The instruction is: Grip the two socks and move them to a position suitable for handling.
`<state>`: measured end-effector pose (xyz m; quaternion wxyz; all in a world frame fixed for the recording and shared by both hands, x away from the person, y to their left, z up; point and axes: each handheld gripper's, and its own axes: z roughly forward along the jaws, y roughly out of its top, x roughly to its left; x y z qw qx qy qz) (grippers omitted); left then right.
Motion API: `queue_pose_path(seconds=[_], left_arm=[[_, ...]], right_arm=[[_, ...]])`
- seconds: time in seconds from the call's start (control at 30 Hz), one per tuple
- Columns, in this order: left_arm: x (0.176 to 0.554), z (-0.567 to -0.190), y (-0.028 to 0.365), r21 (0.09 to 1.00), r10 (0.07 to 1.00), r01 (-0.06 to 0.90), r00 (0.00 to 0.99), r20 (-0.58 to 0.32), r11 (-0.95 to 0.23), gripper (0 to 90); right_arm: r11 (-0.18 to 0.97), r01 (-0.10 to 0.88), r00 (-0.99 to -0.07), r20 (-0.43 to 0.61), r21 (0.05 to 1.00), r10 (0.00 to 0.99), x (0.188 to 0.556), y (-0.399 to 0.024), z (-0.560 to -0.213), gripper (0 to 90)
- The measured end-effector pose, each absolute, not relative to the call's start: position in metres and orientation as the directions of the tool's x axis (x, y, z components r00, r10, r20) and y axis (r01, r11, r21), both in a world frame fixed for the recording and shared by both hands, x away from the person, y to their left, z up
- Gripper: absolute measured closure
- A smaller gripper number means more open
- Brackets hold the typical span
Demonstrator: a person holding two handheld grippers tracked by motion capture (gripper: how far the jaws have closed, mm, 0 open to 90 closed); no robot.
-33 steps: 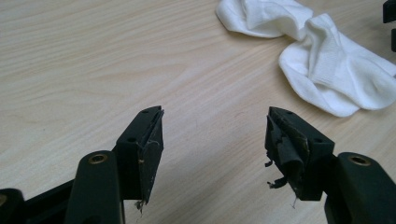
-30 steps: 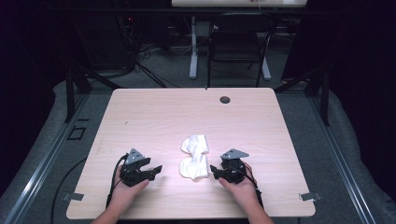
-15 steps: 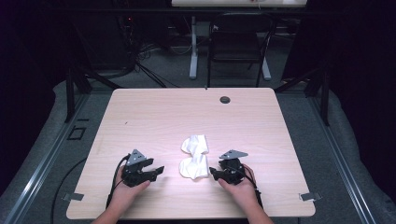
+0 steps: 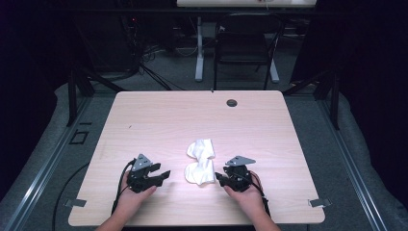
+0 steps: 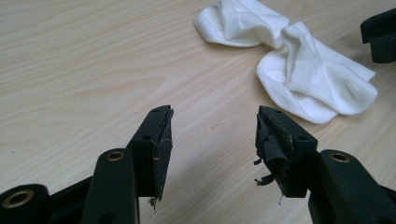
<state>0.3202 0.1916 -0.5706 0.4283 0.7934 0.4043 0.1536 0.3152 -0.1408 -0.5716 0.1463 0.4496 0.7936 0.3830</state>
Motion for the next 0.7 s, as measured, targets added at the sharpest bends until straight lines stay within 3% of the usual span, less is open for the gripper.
queue_pose_path(seconds=[0.4,0.7], left_arm=[[0.317,-0.572,0.188,0.807,0.761,0.496,0.641,-0.093,-0.319,48.1],[0.317,-0.574,0.185,0.805,0.752,0.491,0.654,-0.089,-0.332,46.4]], right_arm=[[0.313,0.589,-0.573,0.112,0.745,0.812,0.331,-0.125,-0.553,76.5],[0.334,0.579,-0.588,0.097,0.744,0.803,0.340,-0.106,-0.559,79.2]])
